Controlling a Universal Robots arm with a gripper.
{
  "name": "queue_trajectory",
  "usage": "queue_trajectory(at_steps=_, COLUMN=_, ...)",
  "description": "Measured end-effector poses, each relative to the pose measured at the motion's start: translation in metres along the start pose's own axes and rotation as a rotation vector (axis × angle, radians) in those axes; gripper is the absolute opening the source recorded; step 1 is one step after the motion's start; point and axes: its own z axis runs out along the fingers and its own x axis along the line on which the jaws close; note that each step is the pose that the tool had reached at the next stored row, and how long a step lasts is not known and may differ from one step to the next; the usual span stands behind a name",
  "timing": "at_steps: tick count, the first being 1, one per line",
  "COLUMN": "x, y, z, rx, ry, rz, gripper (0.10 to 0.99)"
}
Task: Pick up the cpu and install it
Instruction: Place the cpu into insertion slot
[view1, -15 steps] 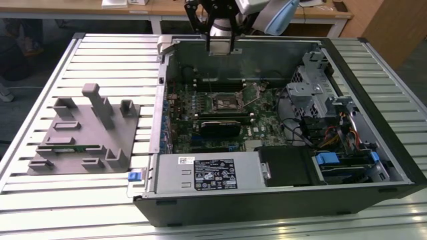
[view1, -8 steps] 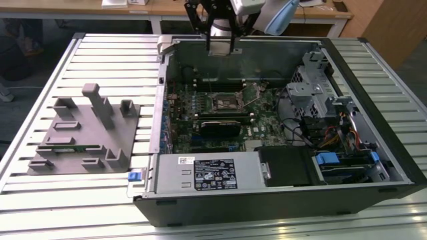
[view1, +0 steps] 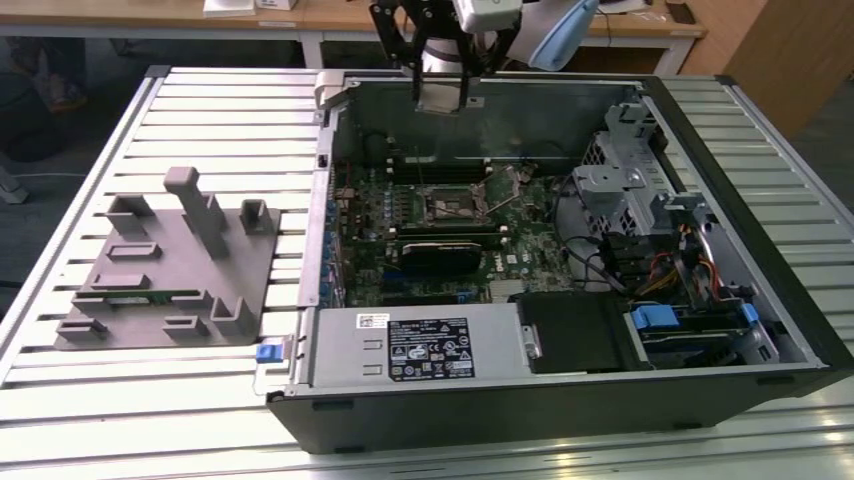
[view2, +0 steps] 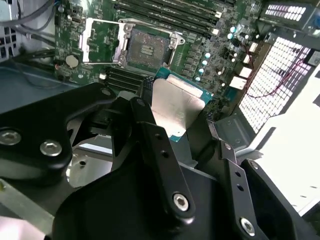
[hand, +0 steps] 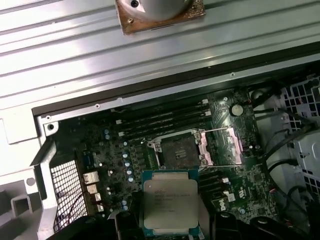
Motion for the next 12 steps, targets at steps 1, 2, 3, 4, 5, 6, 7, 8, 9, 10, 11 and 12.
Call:
queue_trajectory(at_steps=1, x=0.0, y=0.0, z=0.0001, rx=0.0, ry=-0.0006, rz=0.012, gripper=0.525)
queue_trajectory(at_steps=2, x=0.0, y=0.0, z=0.0002, rx=0.0, ry=-0.0011, rz=0.024, gripper=0.525)
queue_trajectory(at_steps=3, x=0.0, y=0.0, z=0.0003, rx=0.0, ry=-0.0017, rz=0.036, gripper=0.525)
queue_trajectory(at_steps=4, x=0.0, y=0.0, z=0.0004, rx=0.0, ry=-0.0023, rz=0.047, gripper=0.525)
queue_trajectory(at_steps=5, x=0.0, y=0.0, z=0.0005, rx=0.001, ry=-0.0028, rz=0.059, gripper=0.525)
queue_trajectory(at_steps=6, x=0.0, y=0.0, z=0.0005, rx=0.001, ry=-0.0033, rz=0.071, gripper=0.525)
queue_trajectory(at_steps=7, x=0.0, y=-0.0001, z=0.0006, rx=0.001, ry=-0.0039, rz=0.082, gripper=0.525)
queue_trajectory(at_steps=8, x=0.0, y=0.0, z=0.0007, rx=0.001, ry=-0.0044, rz=0.094, gripper=0.525)
queue_trajectory(at_steps=9, x=0.0, y=0.0, z=0.0008, rx=0.001, ry=-0.005, rz=0.106, gripper=0.525)
queue_trajectory(at_steps=10, x=0.0, y=0.0, z=0.0009, rx=0.001, ry=-0.0055, rz=0.117, gripper=0.525)
queue_trajectory(at_steps=11, x=0.0, y=-0.0001, z=0.001, rx=0.002, ry=-0.0061, rz=0.129, gripper=0.525)
queue_trajectory(at_steps=12, x=0.0, y=-0.0001, z=0.0011, rx=0.002, ry=-0.0066, rz=0.14, gripper=0.525)
